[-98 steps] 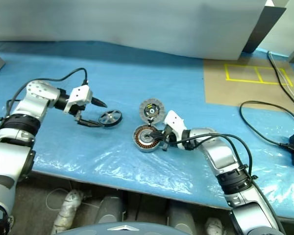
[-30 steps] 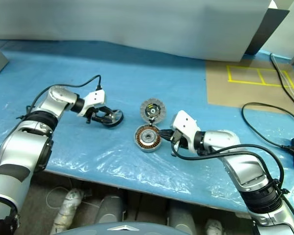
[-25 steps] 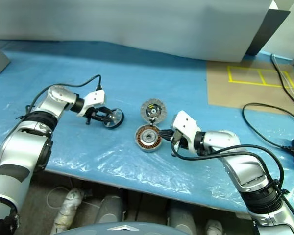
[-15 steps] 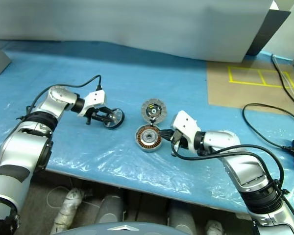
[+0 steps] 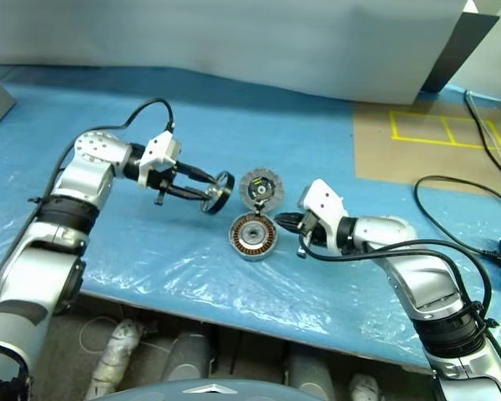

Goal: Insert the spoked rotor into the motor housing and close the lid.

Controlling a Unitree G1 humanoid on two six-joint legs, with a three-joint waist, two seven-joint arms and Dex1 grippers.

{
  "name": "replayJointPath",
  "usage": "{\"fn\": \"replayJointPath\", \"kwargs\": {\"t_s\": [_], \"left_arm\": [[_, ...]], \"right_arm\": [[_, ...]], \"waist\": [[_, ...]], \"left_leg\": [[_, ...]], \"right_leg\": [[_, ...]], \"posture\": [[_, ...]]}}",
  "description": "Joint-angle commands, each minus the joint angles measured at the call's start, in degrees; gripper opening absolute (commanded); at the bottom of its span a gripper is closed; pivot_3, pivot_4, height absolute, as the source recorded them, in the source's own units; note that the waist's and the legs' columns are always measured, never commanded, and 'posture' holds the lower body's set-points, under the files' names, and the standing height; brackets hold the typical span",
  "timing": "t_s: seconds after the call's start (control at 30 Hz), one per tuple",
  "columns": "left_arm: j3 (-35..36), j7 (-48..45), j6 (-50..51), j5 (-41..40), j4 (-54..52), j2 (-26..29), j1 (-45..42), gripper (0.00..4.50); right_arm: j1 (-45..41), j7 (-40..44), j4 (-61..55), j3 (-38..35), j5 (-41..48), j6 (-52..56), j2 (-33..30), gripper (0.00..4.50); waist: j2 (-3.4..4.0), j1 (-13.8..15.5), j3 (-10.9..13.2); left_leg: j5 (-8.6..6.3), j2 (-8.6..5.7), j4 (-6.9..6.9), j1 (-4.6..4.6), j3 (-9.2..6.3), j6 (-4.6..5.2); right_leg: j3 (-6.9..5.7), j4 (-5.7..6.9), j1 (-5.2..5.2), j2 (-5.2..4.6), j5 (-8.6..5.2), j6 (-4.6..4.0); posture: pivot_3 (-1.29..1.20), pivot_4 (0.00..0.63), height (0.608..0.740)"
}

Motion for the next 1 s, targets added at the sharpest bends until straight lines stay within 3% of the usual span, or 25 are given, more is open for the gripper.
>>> {"fn": "replayJointPath", "kwargs": {"t_s": [0.03, 0.23, 1.0], "left_arm": [[1.1, 0.8, 4.9, -4.2, -10.1, -0.9, 2.9, 1.33], [0.3, 5.5, 6.1, -4.4, -15.4, -4.1, 9.7, 1.33], [-5.5, 8.4, -3.3, 6.2, -4.8, -7.8, 7.7, 1.33]], "right_arm": [[-1.3, -0.1, -0.5, -2.3, 0.8, -1.4, 0.0, 0.00], [0.0, -0.4, -1.6, -1.6, 0.1, -1.5, -0.5, 0.00], [3.0, -3.0, -3.3, -2.8, 0.1, -0.9, -0.9, 0.00]], "waist": [[0.00, 0.0, 0.0], [0.02, 0.0, 0.0], [0.03, 0.0, 0.0]], "left_leg": [[0.00, 0.00, 0.01, 0.00, 0.00, 0.00], [0.00, -0.01, 0.04, 0.00, 0.02, 0.00], [0.01, -0.03, 0.16, 0.04, 0.02, 0.02]], "right_leg": [[0.00, 0.00, 0.00, 0.00, -0.04, -0.07], [0.03, -0.01, 0.02, 0.00, -0.05, -0.08], [0.13, 0.00, 0.02, 0.01, 0.06, 0.10]], "posture": [[0.00, 0.150, 0.740], [0.00, 0.150, 0.740], [0.00, 0.150, 0.740]]}}
